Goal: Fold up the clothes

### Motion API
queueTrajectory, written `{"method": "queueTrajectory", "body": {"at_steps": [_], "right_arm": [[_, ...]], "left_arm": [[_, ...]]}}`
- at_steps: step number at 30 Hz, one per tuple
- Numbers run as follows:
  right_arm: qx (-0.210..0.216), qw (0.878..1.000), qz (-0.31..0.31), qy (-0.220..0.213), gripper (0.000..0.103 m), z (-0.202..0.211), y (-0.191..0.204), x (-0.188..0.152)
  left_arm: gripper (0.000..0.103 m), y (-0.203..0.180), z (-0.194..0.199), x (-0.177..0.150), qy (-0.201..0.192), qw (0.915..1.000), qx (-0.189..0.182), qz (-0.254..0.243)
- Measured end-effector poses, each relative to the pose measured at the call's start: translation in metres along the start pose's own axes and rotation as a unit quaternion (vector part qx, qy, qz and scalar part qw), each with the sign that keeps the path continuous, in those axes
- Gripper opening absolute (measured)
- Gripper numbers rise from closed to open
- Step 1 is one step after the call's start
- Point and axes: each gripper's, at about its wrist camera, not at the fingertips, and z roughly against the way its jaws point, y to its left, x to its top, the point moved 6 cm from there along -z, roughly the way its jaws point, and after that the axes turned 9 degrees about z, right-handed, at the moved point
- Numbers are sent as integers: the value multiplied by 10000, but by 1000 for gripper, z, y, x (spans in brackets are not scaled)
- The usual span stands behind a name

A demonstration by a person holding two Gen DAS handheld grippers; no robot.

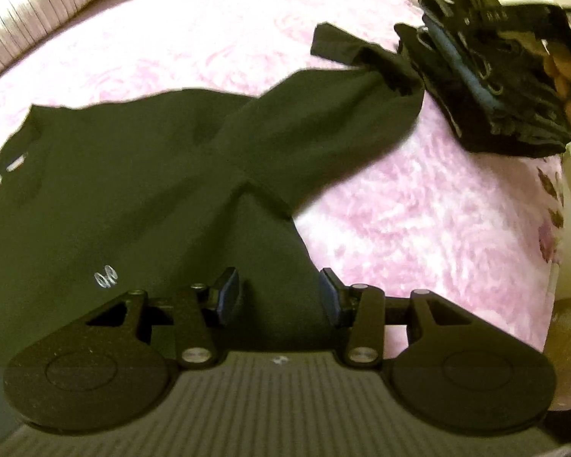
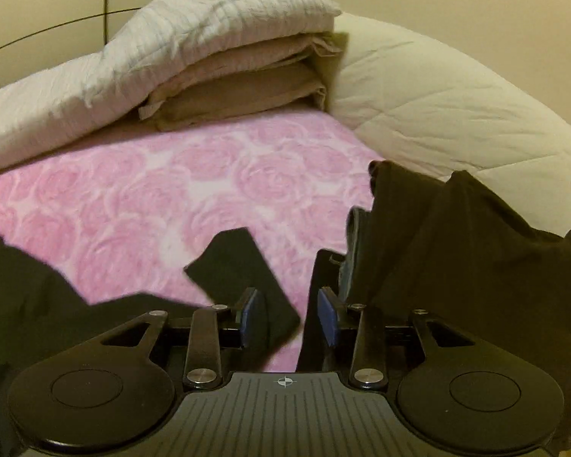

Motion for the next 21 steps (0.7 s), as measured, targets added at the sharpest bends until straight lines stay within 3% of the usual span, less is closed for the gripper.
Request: {"method": "queueTrajectory", "body": {"at_steps": [3,6,11,15,19,21], "right_arm": [[388,9987,274,-164,40,11,21,3],[1260,9899,638,-101,42,-1,65,13],[2526,9582,1344,-69,44,-26,151,37],[3090,9321,1886,-132,45,-67,228,64],[3434,9084,2375,-219,46,-114,299,90],[3506,9032,2475,-74,47,-137,325,96]], "left_arm": [[41,24,10,8,-134,9995,269,121],[45,69,26,13,-267,9969,699,256],[55,192,52,13,-455,9845,1637,422],[56,295,63,14,-449,9752,2133,390],[56,377,55,14,-368,9781,2028,283],[57,404,47,9,-311,9820,1825,369]]}}
